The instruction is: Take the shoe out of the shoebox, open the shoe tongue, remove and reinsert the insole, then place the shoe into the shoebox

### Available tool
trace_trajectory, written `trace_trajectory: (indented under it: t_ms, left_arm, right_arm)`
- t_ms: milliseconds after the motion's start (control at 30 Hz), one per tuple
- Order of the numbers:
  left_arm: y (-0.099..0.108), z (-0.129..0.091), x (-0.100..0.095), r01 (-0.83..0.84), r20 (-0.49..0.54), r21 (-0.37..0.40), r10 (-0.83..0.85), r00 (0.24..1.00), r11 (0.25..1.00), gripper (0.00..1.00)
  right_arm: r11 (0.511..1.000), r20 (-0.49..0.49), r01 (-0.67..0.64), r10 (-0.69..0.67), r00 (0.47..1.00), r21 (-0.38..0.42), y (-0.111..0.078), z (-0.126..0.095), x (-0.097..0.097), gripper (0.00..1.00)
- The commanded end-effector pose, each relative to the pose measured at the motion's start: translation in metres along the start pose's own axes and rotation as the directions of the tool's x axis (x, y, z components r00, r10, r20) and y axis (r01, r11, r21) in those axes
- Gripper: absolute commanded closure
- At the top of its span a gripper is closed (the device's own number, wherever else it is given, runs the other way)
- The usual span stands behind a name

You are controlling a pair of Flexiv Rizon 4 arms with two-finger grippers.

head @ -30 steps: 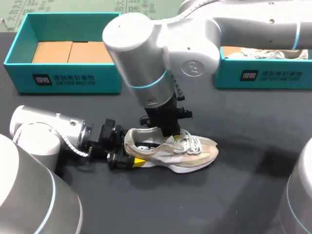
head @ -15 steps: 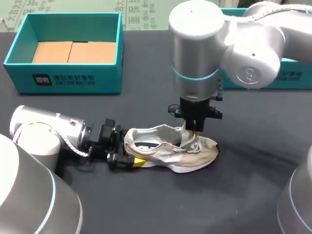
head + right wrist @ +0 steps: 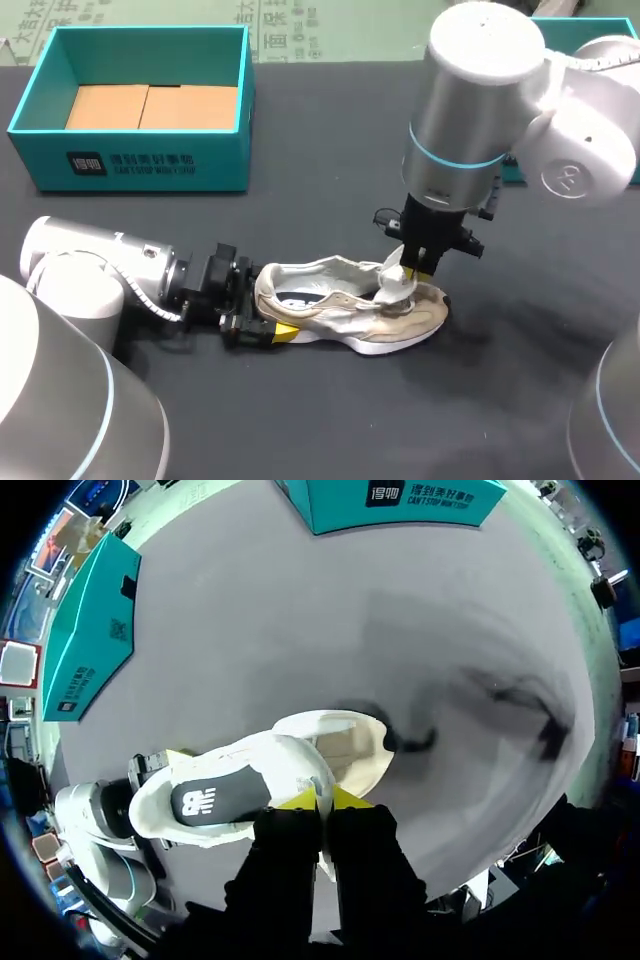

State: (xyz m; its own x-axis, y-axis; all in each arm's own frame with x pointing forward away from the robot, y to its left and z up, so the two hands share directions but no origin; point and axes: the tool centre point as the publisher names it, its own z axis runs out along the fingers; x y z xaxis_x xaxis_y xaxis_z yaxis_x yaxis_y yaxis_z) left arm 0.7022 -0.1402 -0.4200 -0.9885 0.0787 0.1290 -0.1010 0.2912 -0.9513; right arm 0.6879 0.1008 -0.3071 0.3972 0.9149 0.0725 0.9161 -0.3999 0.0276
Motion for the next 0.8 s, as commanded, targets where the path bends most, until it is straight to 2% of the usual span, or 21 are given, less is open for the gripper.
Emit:
trace_trajectory:
  t_ms: [33, 233, 667, 700, 800]
  left_arm:
    - [0.002, 0.002, -0.002, 0.001, 0.001, -0.001, -0.001, 1.000, 1.000, 1.00]
    - [0.002, 0.002, -0.002, 0.001, 0.001, -0.001, -0.001, 1.000, 1.000, 1.00]
    - [0.002, 0.002, -0.002, 0.001, 0.001, -0.001, -0.001, 1.000, 1.000, 1.00]
    - [0.002, 0.002, -0.002, 0.001, 0.001, -0.001, -0.001, 1.000, 1.000, 1.00]
    - [0.002, 0.002, -0.002, 0.001, 0.001, -0.001, -0.001, 1.000, 1.000, 1.00]
  right_arm:
    - [0.997, -0.208, -0.069, 0.071, 0.976, 0.017, 0.003, 0.014, -0.015, 1.00]
    - [0.999, -0.317, 0.033, -0.026, 0.948, 0.017, 0.006, 0.030, -0.023, 1.00]
    - [0.997, -0.361, 0.074, -0.057, 0.931, 0.032, 0.007, 0.053, -0.031, 1.00]
    - [0.997, -0.361, 0.075, -0.056, 0.931, 0.037, 0.007, 0.055, -0.031, 0.96]
    - [0.996, -0.363, 0.078, -0.061, 0.930, 0.031, 0.007, 0.057, -0.032, 0.94]
